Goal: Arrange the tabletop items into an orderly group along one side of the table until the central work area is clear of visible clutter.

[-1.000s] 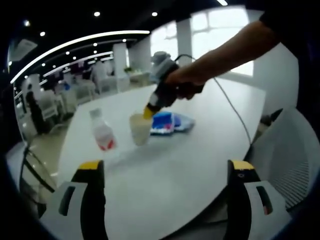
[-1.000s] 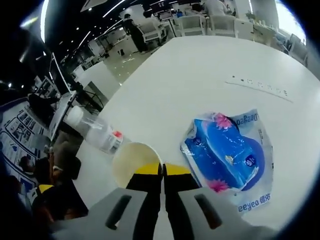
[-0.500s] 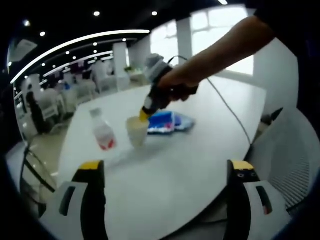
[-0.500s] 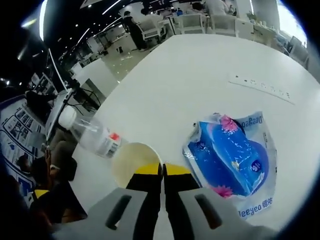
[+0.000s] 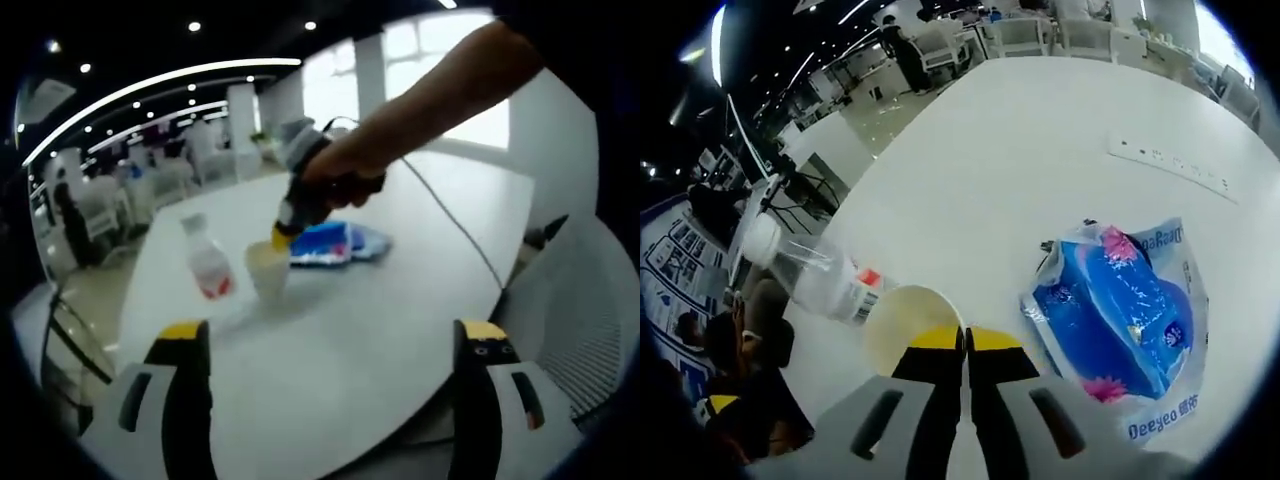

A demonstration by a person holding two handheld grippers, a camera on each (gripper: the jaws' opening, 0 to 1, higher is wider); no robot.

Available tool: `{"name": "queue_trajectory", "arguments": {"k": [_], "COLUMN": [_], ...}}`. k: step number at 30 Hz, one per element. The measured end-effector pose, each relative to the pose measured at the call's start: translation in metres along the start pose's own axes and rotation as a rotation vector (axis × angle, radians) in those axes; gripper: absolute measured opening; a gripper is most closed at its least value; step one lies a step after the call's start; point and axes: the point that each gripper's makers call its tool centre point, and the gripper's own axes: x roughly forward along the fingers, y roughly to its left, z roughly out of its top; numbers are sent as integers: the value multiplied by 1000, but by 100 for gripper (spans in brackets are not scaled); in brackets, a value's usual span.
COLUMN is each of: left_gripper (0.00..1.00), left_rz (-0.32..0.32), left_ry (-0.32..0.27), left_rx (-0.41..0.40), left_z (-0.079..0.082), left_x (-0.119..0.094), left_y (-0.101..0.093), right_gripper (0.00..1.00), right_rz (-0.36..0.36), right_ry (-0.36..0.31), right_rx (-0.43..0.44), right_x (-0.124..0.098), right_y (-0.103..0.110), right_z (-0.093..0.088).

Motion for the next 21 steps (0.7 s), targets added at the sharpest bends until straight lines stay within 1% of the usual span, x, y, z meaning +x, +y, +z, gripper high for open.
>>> {"name": "queue_trajectory", "arguments": {"k": [3, 21], "left_gripper": [98, 98], "left_rz": [0, 6], "left_ry": [2, 1], "left_rx": [2, -4], "left_z": [0, -1], "left_x": [0, -1], "left_y": [0, 3], "right_gripper": [0, 1], "right_rz": [1, -2], "right_ry": [1, 19], "right_rx": [11, -1], "right_x": [2, 9], "right_y": [1, 9], "right_z": [2, 3]}}
